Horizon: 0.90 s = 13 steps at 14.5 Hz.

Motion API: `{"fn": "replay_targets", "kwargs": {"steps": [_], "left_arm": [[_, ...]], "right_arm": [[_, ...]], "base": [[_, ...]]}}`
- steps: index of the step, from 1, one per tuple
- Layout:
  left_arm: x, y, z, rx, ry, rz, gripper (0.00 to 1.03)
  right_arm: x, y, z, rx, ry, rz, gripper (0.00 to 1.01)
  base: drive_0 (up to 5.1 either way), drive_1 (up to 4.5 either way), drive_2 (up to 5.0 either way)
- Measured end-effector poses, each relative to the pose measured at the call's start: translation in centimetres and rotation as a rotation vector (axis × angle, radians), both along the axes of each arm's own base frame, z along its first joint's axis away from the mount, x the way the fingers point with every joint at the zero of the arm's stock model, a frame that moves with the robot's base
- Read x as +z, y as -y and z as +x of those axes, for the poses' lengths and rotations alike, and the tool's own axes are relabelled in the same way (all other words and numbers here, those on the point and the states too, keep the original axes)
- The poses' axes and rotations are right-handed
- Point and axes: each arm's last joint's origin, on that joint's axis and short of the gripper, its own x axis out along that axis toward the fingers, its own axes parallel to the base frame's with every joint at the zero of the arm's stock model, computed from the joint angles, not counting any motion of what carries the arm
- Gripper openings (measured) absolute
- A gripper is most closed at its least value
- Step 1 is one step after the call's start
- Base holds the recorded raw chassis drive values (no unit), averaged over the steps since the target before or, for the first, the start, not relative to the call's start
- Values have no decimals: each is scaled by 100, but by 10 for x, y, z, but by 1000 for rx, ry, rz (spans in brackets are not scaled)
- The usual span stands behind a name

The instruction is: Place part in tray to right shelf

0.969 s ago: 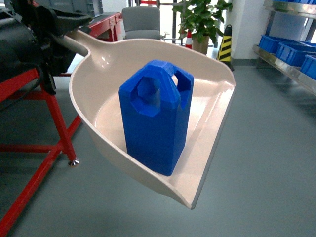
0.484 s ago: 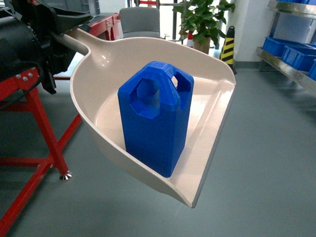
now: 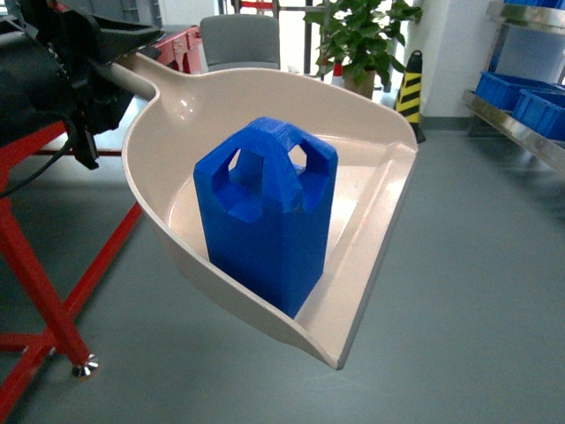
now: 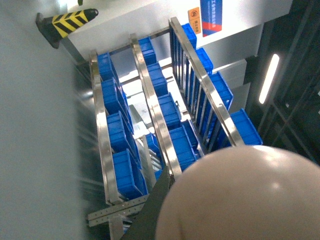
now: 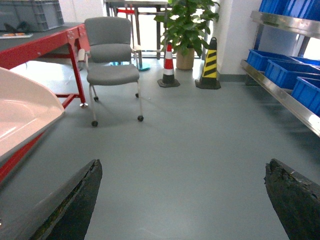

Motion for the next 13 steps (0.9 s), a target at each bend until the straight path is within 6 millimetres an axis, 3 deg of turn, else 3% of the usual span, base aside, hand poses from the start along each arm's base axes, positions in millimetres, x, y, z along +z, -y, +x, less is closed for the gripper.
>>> {"fn": "replay_targets", "kwargs": {"steps": [13], "left_arm": [[-1, 0, 0, 0, -4, 1, 12]], "right_arm": [[1, 0, 0, -1, 4, 0, 98]], "base": [[-172, -172, -172]]}}
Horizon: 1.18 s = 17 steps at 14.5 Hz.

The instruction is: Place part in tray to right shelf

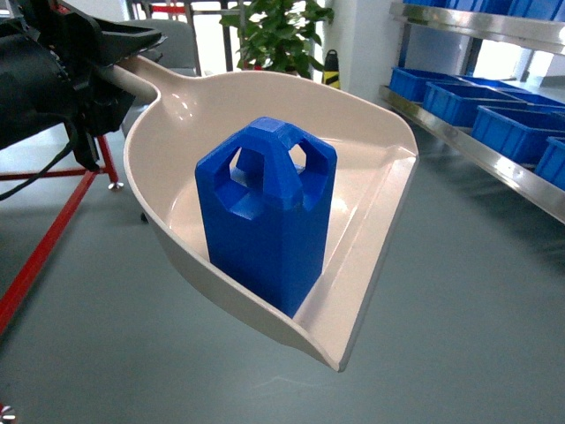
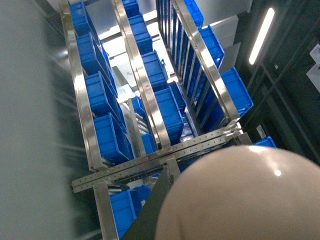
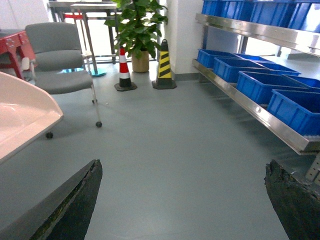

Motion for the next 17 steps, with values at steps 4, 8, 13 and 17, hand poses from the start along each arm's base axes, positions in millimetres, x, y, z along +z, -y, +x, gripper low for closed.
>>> {"fn": "replay_targets", "kwargs": {"steps": [4, 8, 13, 17], "left_arm": [[0, 0, 0, 1, 0, 0, 12], [0, 0, 0, -2, 0, 0, 12], [0, 0, 0, 2, 0, 0, 12], [0, 1, 0, -4, 0, 0, 12]], "right_arm": [[0, 0, 0, 0, -1, 0, 98], [0, 0, 0, 0, 0, 0, 98], [0, 0, 0, 0, 0, 0, 98], [0, 0, 0, 0, 0, 0, 98]], "base": [[-166, -166, -166], [-164, -164, -164], [-163, -163, -163], [-164, -164, -164]]}}
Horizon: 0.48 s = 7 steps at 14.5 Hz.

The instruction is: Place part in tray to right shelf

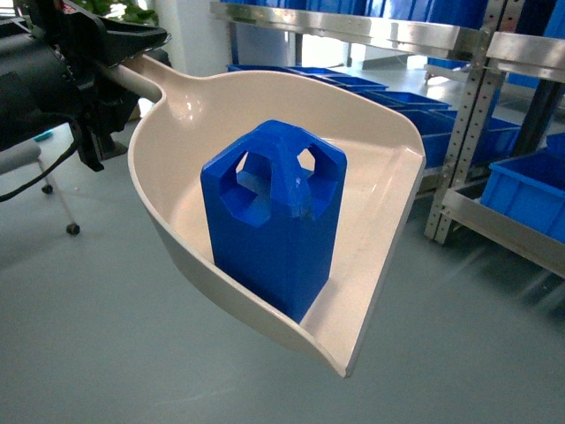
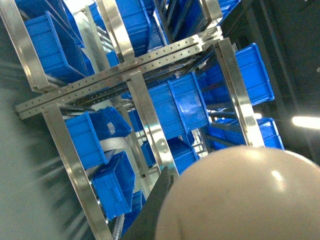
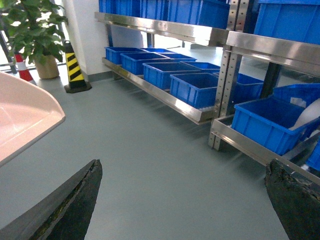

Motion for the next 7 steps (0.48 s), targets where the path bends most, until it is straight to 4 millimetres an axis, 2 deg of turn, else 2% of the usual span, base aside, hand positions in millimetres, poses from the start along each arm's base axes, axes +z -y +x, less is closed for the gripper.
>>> {"fn": "replay_targets", "kwargs": {"steps": [7], "left_arm": [[0, 0, 0, 2, 0, 0, 12]], "right_arm": [[0, 0, 0, 0, 0, 0, 98]], "base": [[-165, -165, -165]]}}
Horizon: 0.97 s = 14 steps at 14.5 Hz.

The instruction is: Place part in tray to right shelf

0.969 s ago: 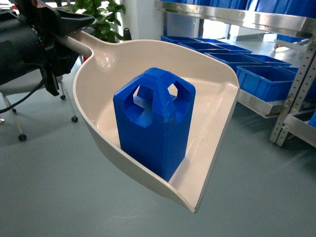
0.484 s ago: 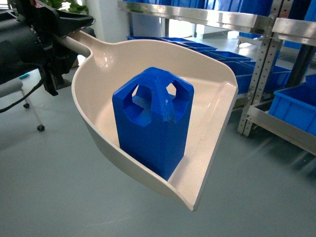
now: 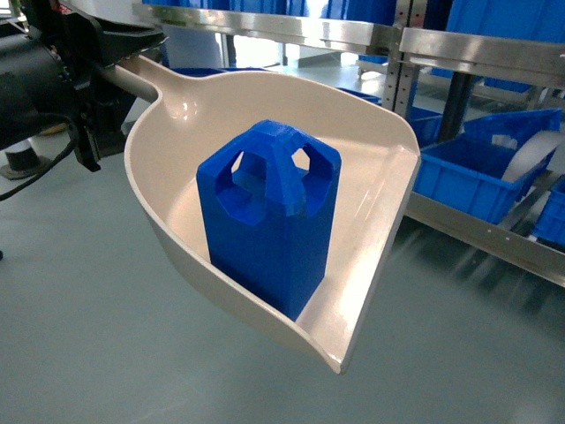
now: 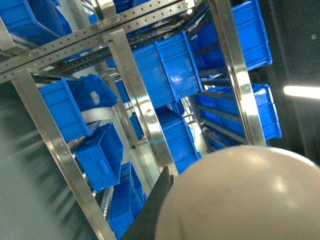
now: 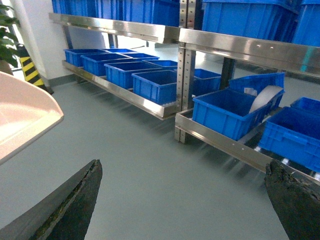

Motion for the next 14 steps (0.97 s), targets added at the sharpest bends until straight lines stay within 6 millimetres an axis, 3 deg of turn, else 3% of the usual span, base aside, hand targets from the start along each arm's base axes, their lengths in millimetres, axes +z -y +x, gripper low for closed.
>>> {"fn": "replay_targets", "kwargs": {"steps": [14], "left_arm": [[0, 0, 0, -2, 0, 0, 12]], "right_arm": [[0, 0, 0, 0, 0, 0, 98]], "base": [[-167, -167, -167]]}}
